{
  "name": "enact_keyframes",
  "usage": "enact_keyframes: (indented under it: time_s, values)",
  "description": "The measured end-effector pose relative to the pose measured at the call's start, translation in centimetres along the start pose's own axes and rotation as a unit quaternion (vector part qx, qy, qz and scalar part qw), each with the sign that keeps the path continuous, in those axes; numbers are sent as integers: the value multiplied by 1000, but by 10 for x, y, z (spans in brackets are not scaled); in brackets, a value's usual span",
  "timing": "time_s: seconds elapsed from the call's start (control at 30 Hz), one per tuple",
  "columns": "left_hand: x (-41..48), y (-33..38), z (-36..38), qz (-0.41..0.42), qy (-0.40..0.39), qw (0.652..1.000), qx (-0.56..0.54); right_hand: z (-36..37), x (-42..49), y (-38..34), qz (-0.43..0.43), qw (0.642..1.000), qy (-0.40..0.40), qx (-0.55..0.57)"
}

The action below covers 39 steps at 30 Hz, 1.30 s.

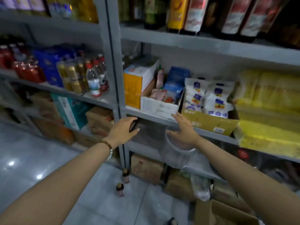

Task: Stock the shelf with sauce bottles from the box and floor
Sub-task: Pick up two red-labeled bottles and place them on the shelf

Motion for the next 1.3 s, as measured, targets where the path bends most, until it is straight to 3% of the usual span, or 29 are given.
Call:
enact_keyframes:
  time_s: [0.33,0.47,0.6,0.73,1.0,1.1,1.3]
  values:
    - [-99,-176,123,-188,-79,978,-54,247,45,25,49,979,-191,53]
    - [-121,-244,175,-221,-84,969,-75,344,61,50,113,957,-251,91]
    - [-151,-318,247,-249,-120,957,-93,449,85,83,111,952,-284,38]
    - [-185,-387,342,-265,-150,948,-91,553,95,117,137,935,-299,134]
    - [-233,-486,572,-231,-208,940,-142,754,138,217,200,924,-275,173]
    - [-232,-510,628,-229,-164,940,-194,810,162,235,186,913,-305,195]
    - [-212,-530,684,-174,-82,942,-274,875,208,240,101,915,-290,262]
Point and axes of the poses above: each hand's wrist, its own x-axis towards the middle knuckle, its own z-axis out of the palm, y = z × x, the point moved 10 cm from there along x, towards the middle knuckle, and after that the axes turned 11 degrees about z, right-handed, at the moved point
